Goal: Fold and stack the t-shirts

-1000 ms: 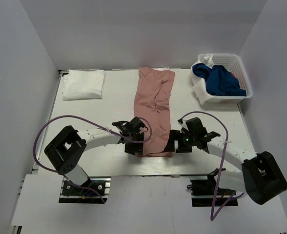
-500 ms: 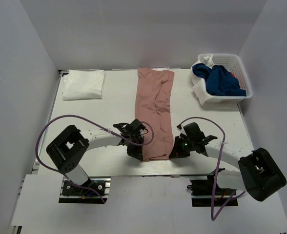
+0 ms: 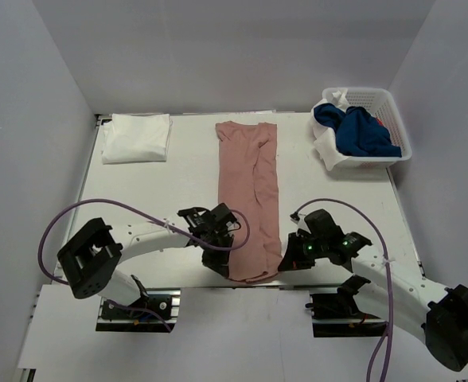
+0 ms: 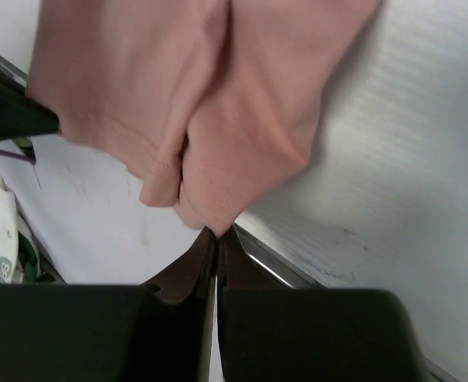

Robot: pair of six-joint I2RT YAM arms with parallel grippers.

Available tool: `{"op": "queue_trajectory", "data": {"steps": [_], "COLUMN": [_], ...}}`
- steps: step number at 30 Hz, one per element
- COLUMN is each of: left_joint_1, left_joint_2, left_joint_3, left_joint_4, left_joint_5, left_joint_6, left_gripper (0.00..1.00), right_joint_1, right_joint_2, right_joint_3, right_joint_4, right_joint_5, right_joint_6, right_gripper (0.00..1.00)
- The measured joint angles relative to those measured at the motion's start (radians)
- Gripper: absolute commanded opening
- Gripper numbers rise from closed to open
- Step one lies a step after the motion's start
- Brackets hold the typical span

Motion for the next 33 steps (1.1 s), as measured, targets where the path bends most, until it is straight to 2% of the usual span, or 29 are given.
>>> {"op": "queue_trajectory", "data": {"steps": [5,14,22,33], "left_joint_1": [0.010,0.123,0.259,0.375], "left_joint_2": [0.024,0.132,0.328,0.501], "left_joint_3": [0.159,0.415,0.619,0.834], "left_joint_4": [-0.043,-0.124,-0.132,-0.126], "left_joint_5": [-0.073,-0.375,-0.451,-0.470], "left_joint_6": [0.008,-0.088,-0.100,-0.013], "left_gripper": [0.00,0.00,0.00,0.00], "right_joint_1": [0.002,-0.022,-0.078,-0.159], "right_joint_2": [0.074,0.323,0.565,0.810], "right_joint_3": [0.101,0.367,0.601,0.836], "right_joint_4": [0.041,0.160,0.187,0.196], "right_joint_5": [0.068,0.311,0.425,0.425], "right_joint_6": [-0.003,-0.012,-0.060,-0.107], "right_gripper": [0.00,0.00,0.00,0.00]}}
